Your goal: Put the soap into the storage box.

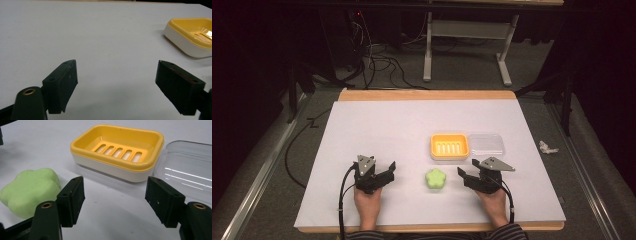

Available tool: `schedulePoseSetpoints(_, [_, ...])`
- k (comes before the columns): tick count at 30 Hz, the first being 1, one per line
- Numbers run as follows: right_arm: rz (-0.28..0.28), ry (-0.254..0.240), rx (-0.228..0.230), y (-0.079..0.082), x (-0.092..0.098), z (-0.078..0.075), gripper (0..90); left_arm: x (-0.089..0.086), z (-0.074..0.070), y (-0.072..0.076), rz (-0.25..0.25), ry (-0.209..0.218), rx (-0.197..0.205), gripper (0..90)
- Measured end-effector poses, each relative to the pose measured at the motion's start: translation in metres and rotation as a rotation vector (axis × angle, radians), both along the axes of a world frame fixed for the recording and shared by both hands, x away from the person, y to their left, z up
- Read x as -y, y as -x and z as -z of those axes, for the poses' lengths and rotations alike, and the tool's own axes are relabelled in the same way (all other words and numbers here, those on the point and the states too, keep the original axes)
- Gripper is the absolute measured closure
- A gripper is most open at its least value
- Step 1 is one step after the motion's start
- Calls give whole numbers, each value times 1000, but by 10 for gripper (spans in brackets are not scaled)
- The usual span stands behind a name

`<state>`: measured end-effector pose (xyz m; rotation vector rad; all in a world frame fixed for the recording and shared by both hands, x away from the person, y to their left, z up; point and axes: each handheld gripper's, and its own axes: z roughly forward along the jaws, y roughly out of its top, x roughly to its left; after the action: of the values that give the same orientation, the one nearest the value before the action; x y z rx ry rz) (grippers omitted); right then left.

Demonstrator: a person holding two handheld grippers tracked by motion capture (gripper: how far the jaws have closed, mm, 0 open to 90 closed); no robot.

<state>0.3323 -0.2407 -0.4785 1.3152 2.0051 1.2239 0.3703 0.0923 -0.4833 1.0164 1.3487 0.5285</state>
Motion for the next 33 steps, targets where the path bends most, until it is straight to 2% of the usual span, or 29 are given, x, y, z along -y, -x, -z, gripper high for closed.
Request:
schedulePoseSetpoints(5, [5, 3, 1, 0, 0, 0, 329, -1, 0, -1, -13, -1, -6, 183])
schedulePoseSetpoints(8, [23, 0, -4, -1, 1, 0, 357, -2, 0, 0, -30, 9, 5, 185])
schedulePoseSetpoints(12, [22, 1, 8, 0, 0, 0, 357, -2, -1, 0, -37, 12, 10, 190])
schedulePoseSetpoints(17, [24, 12, 21, 2, -1, 0, 356, -1, 0, 1, -25, 10, 6, 194])
schedulePoseSetpoints(22, [41, 5, 12, 2, 0, 0, 340, 0, 0, 2, -21, -4, 9, 194])
schedulePoseSetpoints(25, [55, -19, -2, -1, 3, 0, 339, 0, 0, 0, -32, -7, -1, 192])
schedulePoseSetpoints(26, [53, -34, -26, -3, 5, 0, 335, -1, 0, -1, -34, -4, -8, 188])
schedulePoseSetpoints(31, [44, -46, -37, -4, 5, 0, 331, 0, 0, -1, -36, -10, -11, 187])
schedulePoseSetpoints(32, [40, -82, -47, -5, 7, 0, 316, 0, 0, -1, -33, -9, -11, 187])
schedulePoseSetpoints(33, [40, -82, -47, -5, 7, 0, 316, 0, 0, -1, -31, -3, -11, 187])
